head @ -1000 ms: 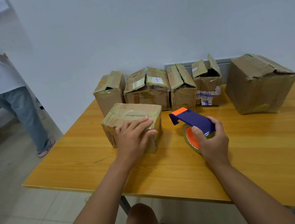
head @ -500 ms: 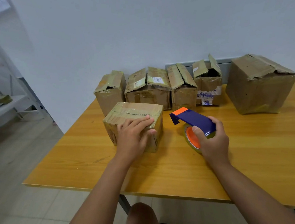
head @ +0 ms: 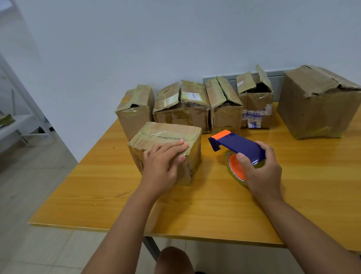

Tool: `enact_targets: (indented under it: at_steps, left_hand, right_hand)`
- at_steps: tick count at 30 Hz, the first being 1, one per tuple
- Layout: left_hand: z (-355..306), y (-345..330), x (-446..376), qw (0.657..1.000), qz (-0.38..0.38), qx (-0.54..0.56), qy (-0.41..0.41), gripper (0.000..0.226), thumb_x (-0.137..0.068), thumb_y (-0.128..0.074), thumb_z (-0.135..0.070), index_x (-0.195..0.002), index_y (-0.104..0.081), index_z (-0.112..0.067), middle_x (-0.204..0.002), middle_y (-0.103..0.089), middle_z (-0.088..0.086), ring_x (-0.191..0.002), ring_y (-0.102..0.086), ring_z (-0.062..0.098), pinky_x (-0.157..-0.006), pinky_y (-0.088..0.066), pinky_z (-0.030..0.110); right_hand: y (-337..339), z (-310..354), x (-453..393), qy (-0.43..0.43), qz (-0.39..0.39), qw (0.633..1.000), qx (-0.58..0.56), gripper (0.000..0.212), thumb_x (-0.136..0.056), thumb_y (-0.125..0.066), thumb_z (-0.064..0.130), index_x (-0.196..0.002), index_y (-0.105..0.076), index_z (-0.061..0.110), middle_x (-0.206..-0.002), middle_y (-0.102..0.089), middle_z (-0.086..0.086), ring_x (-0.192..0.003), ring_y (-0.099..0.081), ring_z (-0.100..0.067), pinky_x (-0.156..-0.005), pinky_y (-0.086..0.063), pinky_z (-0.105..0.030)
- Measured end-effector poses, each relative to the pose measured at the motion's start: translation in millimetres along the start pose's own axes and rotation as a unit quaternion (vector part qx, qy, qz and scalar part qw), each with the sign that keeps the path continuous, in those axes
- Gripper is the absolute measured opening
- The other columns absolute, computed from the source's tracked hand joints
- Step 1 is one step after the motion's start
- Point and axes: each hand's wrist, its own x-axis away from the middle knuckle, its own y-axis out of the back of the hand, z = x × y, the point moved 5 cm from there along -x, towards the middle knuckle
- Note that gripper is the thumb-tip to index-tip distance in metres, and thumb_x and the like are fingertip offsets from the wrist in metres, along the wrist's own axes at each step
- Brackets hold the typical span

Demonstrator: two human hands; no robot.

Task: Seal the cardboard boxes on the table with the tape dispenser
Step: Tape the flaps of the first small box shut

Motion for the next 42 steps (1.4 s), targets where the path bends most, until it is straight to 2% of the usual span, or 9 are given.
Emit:
enact_targets:
  at_steps: [8, 15, 23, 27, 31, 35, 38, 40, 42]
  left_hand:
    - [4, 0, 2, 0.998, 0.039, 0.047, 0.021, 0.046, -0.095, -0.034, -0.053, -0.132, -0.058, -0.038, -0.137, -0.049, -0.029, -0.122, -0.036, -0.001, -0.093, -0.019, 0.027]
    - [6, -4, 0, 0.998, 0.029, 0.052, 0.033, 0.045, -0.096, -0.03, -0.049, -0.13, -0.058, -0.039, -0.135, -0.051, -0.027, -0.121, -0.038, 0.003, -0.088, -0.022, 0.031]
    - [8, -2, 3, 0.995, 0.062, 0.073, 0.026, 0.037, -0.098, -0.039, -0.043, -0.133, -0.051, -0.043, -0.136, -0.041, -0.037, -0.123, -0.031, -0.002, -0.093, -0.021, 0.026]
    - [7, -2, 4, 0.994, 0.057, 0.088, 0.034, 0.047, -0.089, -0.042, -0.062, -0.132, -0.052, -0.044, -0.134, -0.041, -0.038, -0.123, -0.029, -0.006, -0.094, -0.021, 0.029]
    - [-2, -7, 5, 0.996, -0.014, 0.058, 0.072, 0.058, -0.079, -0.048, -0.073, -0.121, -0.063, -0.035, -0.127, -0.049, -0.03, -0.115, -0.033, -0.003, -0.087, -0.022, 0.027]
    - [-7, -10, 4, 0.997, -0.048, 0.037, 0.057, 0.042, -0.09, -0.047, -0.055, -0.115, -0.066, -0.028, -0.122, -0.056, -0.024, -0.111, -0.04, 0.001, -0.085, -0.029, 0.035]
    - [-4, -4, 5, 0.998, -0.038, 0.041, 0.04, 0.028, -0.094, -0.049, -0.037, -0.115, -0.065, -0.027, -0.125, -0.06, -0.019, -0.118, -0.048, 0.004, -0.091, -0.028, 0.036]
    - [-4, 1, 6, 0.998, -0.022, 0.054, 0.037, 0.025, -0.094, -0.047, -0.029, -0.112, -0.065, -0.027, -0.123, -0.058, -0.023, -0.119, -0.048, 0.0, -0.094, -0.027, 0.036]
    - [-8, 7, 3, 0.997, 0.008, 0.06, 0.04, 0.024, -0.094, -0.045, -0.026, -0.111, -0.062, -0.028, -0.121, -0.059, -0.022, -0.118, -0.05, 0.003, -0.099, -0.028, 0.041]
  right_hand:
    - [-1, -2, -1, 0.006, -0.002, 1.0, 0.003, 0.061, -0.086, -0.073, 0.029, -0.138, -0.046, 0.015, -0.12, -0.049, 0.008, -0.104, -0.049, -0.008, -0.071, -0.04, -0.009]
    - [-2, -3, -1, 0.008, -0.004, 1.0, 0.002, 0.059, -0.086, -0.073, 0.03, -0.137, -0.046, 0.015, -0.119, -0.05, 0.008, -0.104, -0.051, -0.009, -0.072, -0.042, -0.011]
    - [-2, 1, 1, 0.012, -0.002, 1.0, 0.003, 0.071, -0.076, -0.064, 0.05, -0.137, -0.046, 0.017, -0.119, -0.05, 0.008, -0.104, -0.051, -0.01, -0.073, -0.044, -0.015]
    - [-1, 1, 1, 0.013, -0.003, 1.0, 0.005, 0.071, -0.077, -0.063, 0.05, -0.137, -0.046, 0.016, -0.119, -0.05, 0.008, -0.105, -0.051, -0.011, -0.074, -0.044, -0.014]
    - [-1, 1, 1, 0.009, -0.002, 1.0, 0.008, 0.073, -0.076, -0.062, 0.05, -0.138, -0.046, 0.015, -0.119, -0.049, 0.008, -0.105, -0.05, -0.01, -0.073, -0.041, -0.012]
    - [-2, 3, 1, 0.011, -0.001, 1.0, 0.011, 0.081, -0.072, -0.059, 0.061, -0.137, -0.047, 0.015, -0.119, -0.051, 0.007, -0.104, -0.051, -0.01, -0.072, -0.041, -0.01]
    - [-3, 3, 1, 0.005, -0.001, 1.0, 0.011, 0.08, -0.073, -0.061, 0.061, -0.137, -0.047, 0.016, -0.121, -0.053, 0.005, -0.107, -0.052, -0.012, -0.077, -0.046, -0.017]
    - [-1, 4, -1, -0.009, -0.007, 1.0, 0.012, 0.073, -0.078, -0.07, 0.052, -0.138, -0.047, 0.016, -0.127, -0.055, -0.001, -0.11, -0.051, -0.013, -0.084, -0.051, -0.029]
    - [5, 6, -3, -0.023, -0.026, 0.999, 0.015, 0.065, -0.085, -0.074, 0.037, -0.139, -0.047, 0.015, -0.132, -0.055, -0.005, -0.111, -0.049, -0.013, -0.087, -0.05, -0.032]
